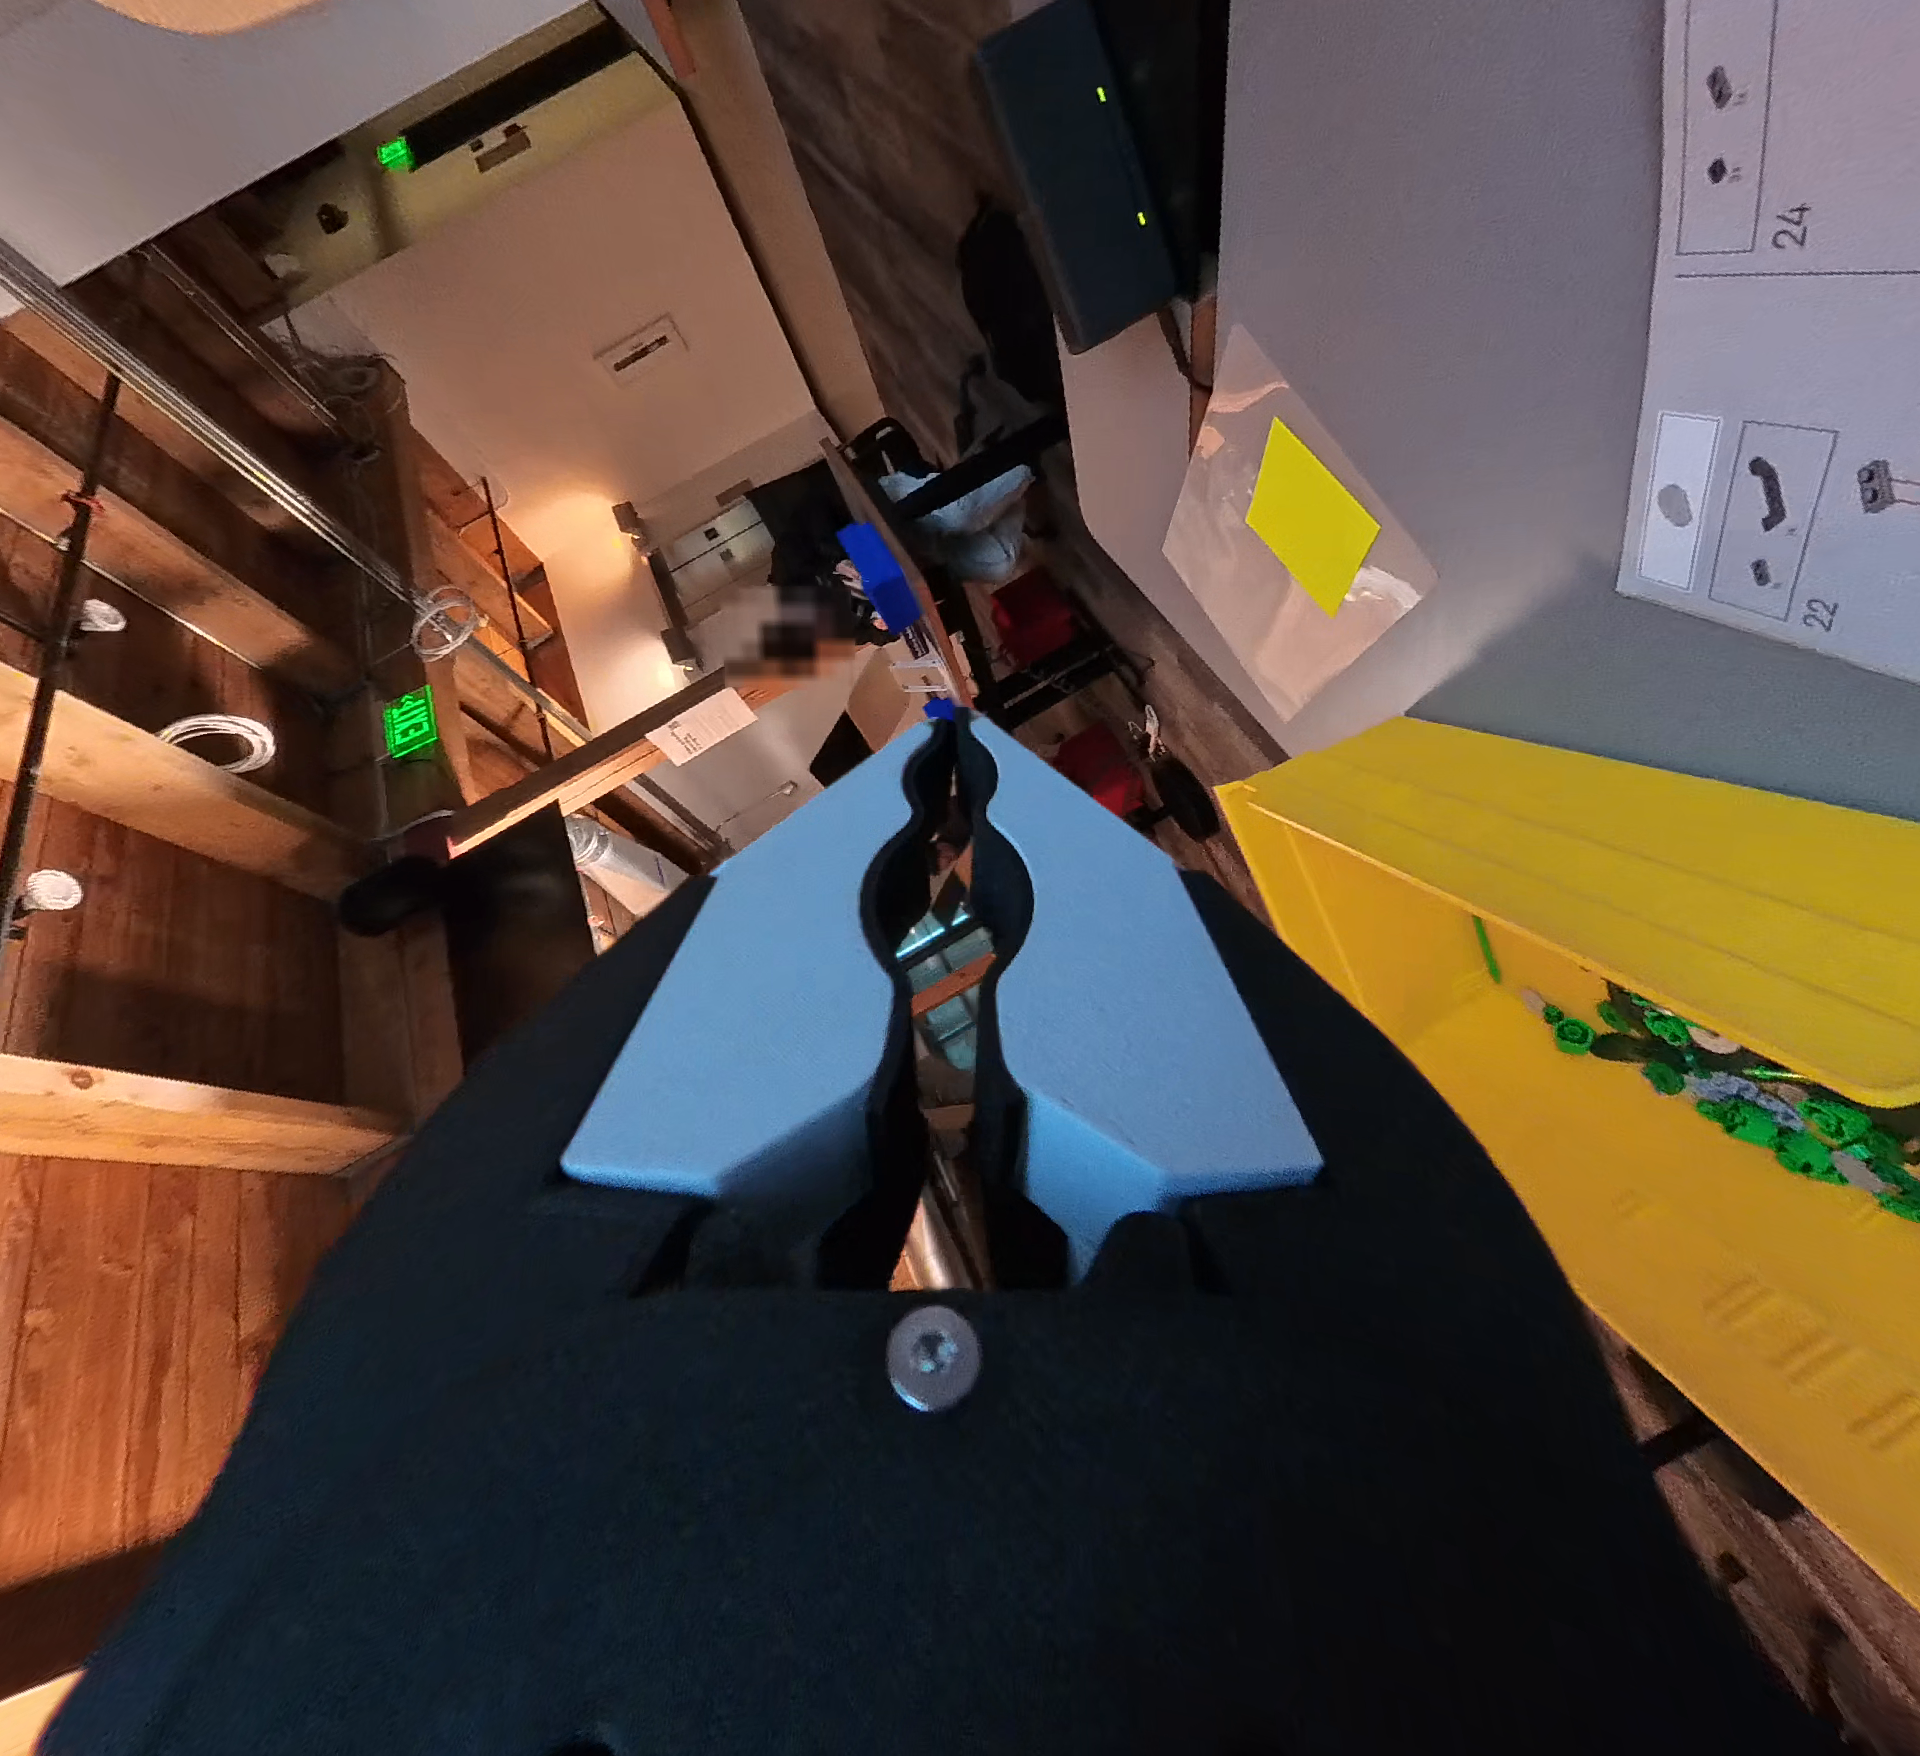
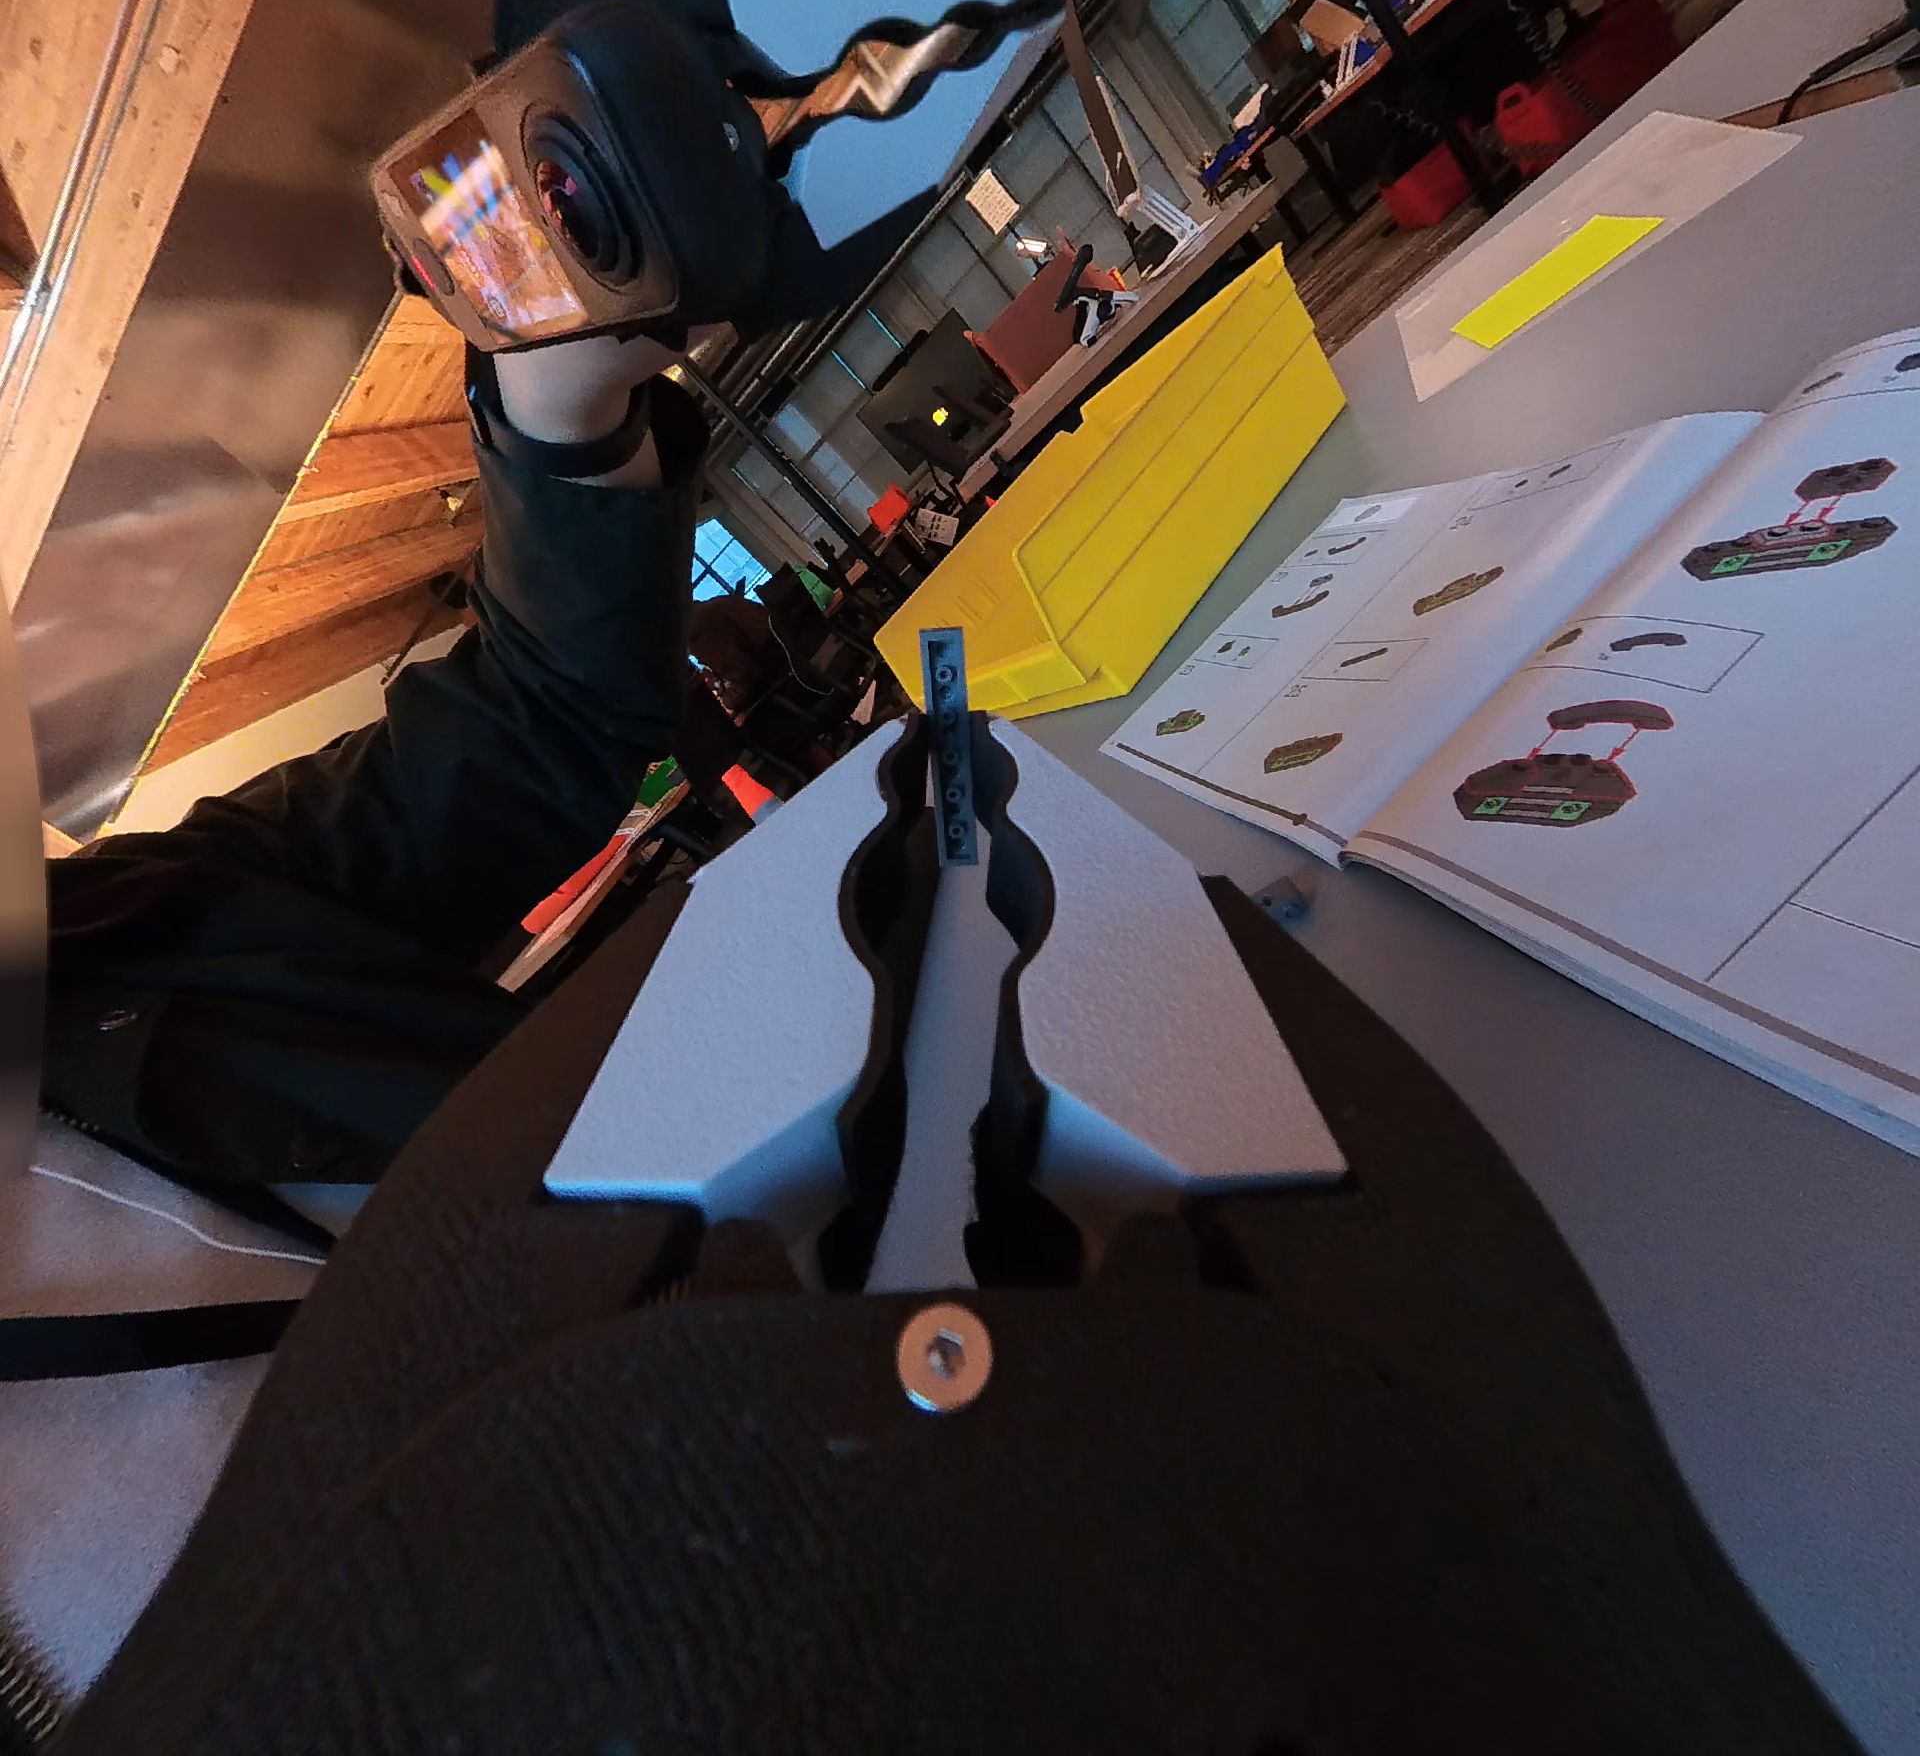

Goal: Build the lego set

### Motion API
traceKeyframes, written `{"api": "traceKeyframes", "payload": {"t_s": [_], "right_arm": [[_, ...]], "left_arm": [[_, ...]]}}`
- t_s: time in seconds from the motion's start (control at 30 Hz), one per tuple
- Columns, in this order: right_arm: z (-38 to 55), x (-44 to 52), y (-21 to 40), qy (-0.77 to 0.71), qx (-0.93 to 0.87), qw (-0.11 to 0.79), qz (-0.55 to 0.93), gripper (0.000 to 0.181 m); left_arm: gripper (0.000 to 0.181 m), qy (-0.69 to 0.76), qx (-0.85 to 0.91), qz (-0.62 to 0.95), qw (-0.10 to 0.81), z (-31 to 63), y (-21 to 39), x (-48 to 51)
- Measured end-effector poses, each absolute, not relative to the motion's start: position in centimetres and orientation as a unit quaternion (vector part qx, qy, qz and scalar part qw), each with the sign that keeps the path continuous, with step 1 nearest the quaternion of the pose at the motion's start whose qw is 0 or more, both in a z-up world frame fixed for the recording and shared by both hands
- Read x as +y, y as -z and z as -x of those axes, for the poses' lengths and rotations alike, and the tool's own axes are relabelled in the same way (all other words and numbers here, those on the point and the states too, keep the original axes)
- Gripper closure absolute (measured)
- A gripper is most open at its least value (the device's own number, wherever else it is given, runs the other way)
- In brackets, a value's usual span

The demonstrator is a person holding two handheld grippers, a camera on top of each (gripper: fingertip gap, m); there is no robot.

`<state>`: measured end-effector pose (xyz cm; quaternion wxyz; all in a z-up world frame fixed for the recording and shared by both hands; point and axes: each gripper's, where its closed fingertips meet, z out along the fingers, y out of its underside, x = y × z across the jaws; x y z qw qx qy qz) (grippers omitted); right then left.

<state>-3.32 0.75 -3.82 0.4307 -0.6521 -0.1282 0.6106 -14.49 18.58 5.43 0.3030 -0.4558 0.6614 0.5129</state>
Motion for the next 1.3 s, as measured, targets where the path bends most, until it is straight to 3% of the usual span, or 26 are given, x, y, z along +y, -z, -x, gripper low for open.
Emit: {"api": "traceKeyframes", "payload": {"t_s": [0.27, 0.37, 0.43, 0.53, 0.57, 0.63, 0.7, 0.83, 1.3], "right_arm": [[3.2, 0.7, 3.6, -0.615, -0.127, 0.432, 0.648, 0.175], [3.2, 0.6, 3.0, -0.618, -0.128, 0.439, 0.640, 0.175], [3.0, 0.4, 2.5, -0.621, -0.129, 0.445, 0.632, 0.175], [2.9, 0.3, 2.0, -0.632, -0.127, 0.447, 0.620, 0.175], [2.8, 0.3, 2.0, -0.634, -0.124, 0.446, 0.619, 0.175], [2.8, 0.4, 2.1, -0.640, -0.120, 0.441, 0.618, 0.175], [3.0, 0.4, 2.1, -0.647, -0.117, 0.435, 0.615, 0.175], [3.3, 0.3, 2.1, -0.648, -0.121, 0.432, 0.615, 0.175], [4.4, 0.2, 3.3, -0.637, -0.134, 0.416, 0.635, 0.175]], "left_arm": [[0.181, -0.459, 0.667, 0.502, 0.304, 14.6, -3.8, 18.1], [0.181, -0.239, 0.663, 0.614, 0.355, 12.3, -0.8, 14.8], [0.181, 0.018, 0.625, 0.689, 0.368, 9.6, 0.3, 10.3], [0.181, 0.378, 0.527, 0.670, 0.359, 6.8, -1.8, 3.7], [0.177, 0.432, 0.497, 0.658, 0.367, 6.7, -2.1, 3.2], [0.153, 0.490, 0.452, 0.643, 0.376, 6.5, -1.5, 3.2], [0.152, 0.552, 0.438, 0.623, 0.339, 5.5, -0.4, 2.2], [0.156, 0.602, 0.458, 0.603, 0.253, 4.0, 2.3, 0.1], [0.175, 0.619, 0.467, 0.593, 0.216, 3.5, 3.9, -1.0]]}}
